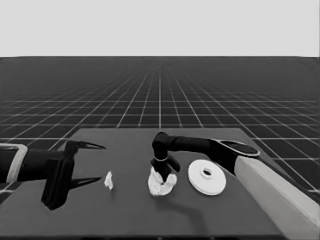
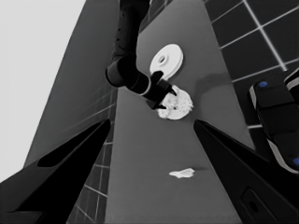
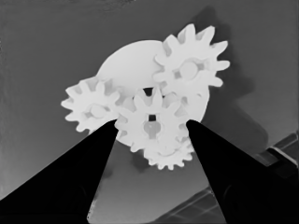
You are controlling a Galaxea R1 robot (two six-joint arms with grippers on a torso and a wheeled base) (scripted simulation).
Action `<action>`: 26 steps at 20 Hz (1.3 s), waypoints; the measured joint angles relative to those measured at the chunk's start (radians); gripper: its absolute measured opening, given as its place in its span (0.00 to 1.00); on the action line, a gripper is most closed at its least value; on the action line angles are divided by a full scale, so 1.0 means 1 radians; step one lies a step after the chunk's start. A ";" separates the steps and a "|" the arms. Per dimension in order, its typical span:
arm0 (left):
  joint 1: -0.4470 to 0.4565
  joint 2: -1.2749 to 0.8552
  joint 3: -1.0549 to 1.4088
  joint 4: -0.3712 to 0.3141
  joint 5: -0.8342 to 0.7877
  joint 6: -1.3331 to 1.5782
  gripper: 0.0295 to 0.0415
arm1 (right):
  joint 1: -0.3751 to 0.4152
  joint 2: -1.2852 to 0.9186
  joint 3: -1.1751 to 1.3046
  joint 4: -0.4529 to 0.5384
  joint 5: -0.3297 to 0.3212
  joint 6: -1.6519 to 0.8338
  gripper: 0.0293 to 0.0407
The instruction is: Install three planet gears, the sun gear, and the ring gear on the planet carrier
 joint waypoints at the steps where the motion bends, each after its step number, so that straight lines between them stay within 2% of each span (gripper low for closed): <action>1: 0.000 0.000 0.000 0.000 0.000 0.000 0.75 | 0.000 0.000 0.000 0.000 0.000 0.010 0.14; 10: 0.000 0.000 0.000 0.000 0.000 0.000 0.75 | 0.000 0.000 0.000 0.000 0.000 0.105 0.14; 12: 0.000 0.000 0.000 0.000 0.000 0.000 0.75 | 0.000 0.000 0.000 0.000 0.000 0.115 0.67; 13: 0.000 0.000 0.000 0.000 0.000 0.000 0.75 | 0.000 0.000 0.000 0.000 0.000 0.117 0.77; 14: 0.000 0.000 0.000 0.000 0.000 0.000 0.75 | 0.000 0.000 0.000 0.000 0.000 0.118 0.79; 20: 0.000 0.000 0.000 0.000 0.000 0.000 0.75 | 0.000 0.000 0.000 0.000 0.000 0.120 0.81; 21: 0.000 0.000 0.000 0.000 0.000 0.000 0.75 | 0.049 -0.009 0.038 0.044 -0.026 -0.273 0.88; 22: 0.000 0.000 0.000 0.000 0.000 0.000 0.75 | 0.087 -0.011 0.056 0.071 -0.035 -0.521 0.86; 24: 0.000 0.000 0.000 0.000 0.000 0.000 0.75 | 0.122 -0.014 0.068 0.100 -0.038 -0.756 0.82; 26: 0.000 0.000 0.000 0.000 0.000 0.000 0.75 | 0.133 -0.015 0.070 0.111 -0.037 -0.839 0.81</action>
